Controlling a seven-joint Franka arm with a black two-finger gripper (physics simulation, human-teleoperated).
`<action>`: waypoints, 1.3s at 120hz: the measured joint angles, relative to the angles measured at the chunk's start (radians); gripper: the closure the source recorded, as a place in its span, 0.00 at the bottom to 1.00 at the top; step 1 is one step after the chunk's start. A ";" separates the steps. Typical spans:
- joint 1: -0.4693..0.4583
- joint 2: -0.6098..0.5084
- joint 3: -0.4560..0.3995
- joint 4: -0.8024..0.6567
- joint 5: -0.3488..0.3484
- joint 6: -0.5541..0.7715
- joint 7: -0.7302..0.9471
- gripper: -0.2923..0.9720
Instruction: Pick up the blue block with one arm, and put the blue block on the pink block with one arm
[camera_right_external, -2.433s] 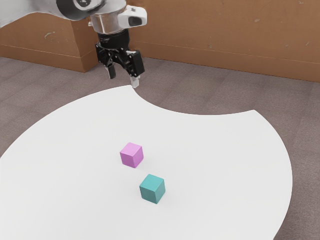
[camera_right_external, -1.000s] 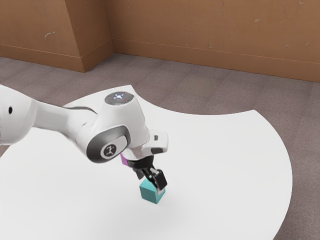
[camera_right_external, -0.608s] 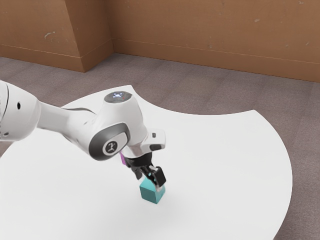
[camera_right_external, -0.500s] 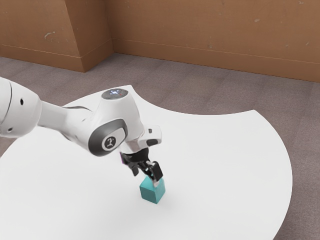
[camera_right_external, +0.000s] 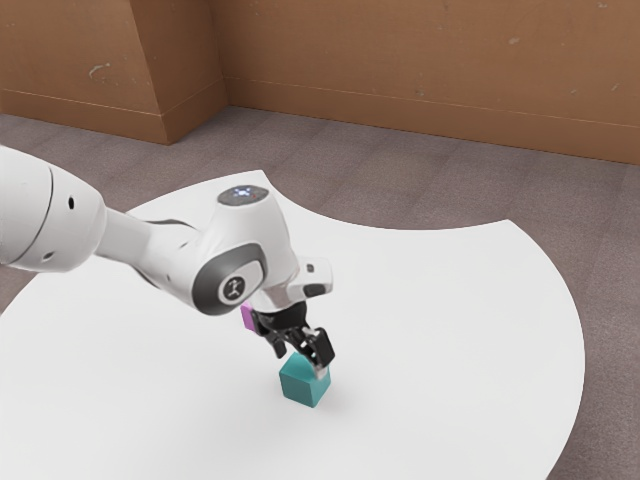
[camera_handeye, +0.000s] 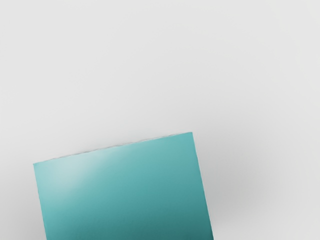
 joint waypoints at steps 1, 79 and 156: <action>0.000 0.001 0.000 0.000 0.000 0.000 0.000 0.23; 0.000 0.096 0.019 0.039 0.000 0.013 0.001 0.23; -0.001 0.101 0.035 0.068 0.002 0.000 -0.001 0.44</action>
